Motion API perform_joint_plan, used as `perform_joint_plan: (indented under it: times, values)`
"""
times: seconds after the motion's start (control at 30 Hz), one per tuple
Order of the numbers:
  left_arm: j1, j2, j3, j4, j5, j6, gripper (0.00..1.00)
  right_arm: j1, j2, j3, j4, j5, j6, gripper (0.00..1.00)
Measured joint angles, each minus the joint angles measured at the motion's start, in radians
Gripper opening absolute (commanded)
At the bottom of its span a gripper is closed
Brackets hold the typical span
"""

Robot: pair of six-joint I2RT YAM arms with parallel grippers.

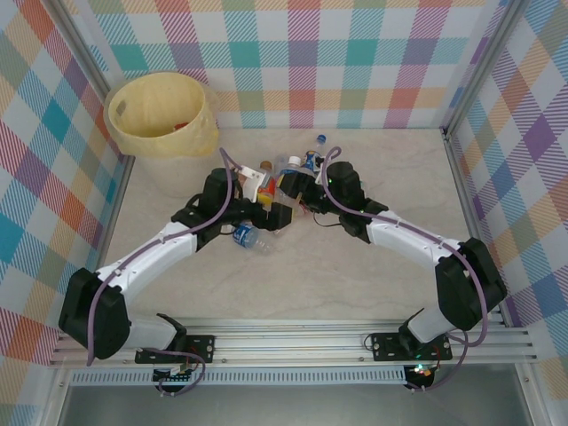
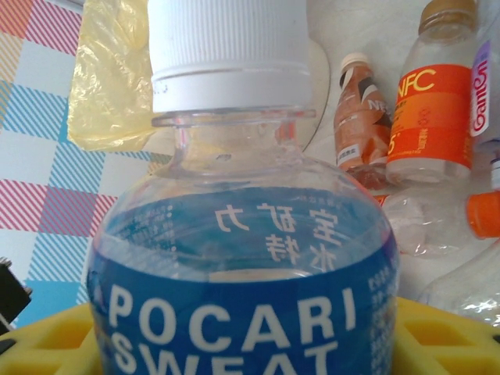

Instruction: Put the plastic bottles in the bin

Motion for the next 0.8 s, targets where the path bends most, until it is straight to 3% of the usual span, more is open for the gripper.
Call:
perform_joint_plan:
  times: [0.47, 0.67, 0.8]
  values:
    - [-0.020, 0.076, 0.042, -0.010, 0.005, 0.048, 0.76, -0.005, 0.059, 0.029, 0.051, -0.068, 0.055, 0.62]
    - [-0.019, 0.099, 0.042, -0.001, -0.001, 0.037, 0.75, -0.011, 0.077, 0.031, 0.054, -0.068, 0.048, 0.65]
    - [-0.019, 0.107, 0.042, 0.006, -0.003, 0.026, 0.62, -0.013, 0.086, 0.035, 0.058, -0.067, 0.042, 0.71]
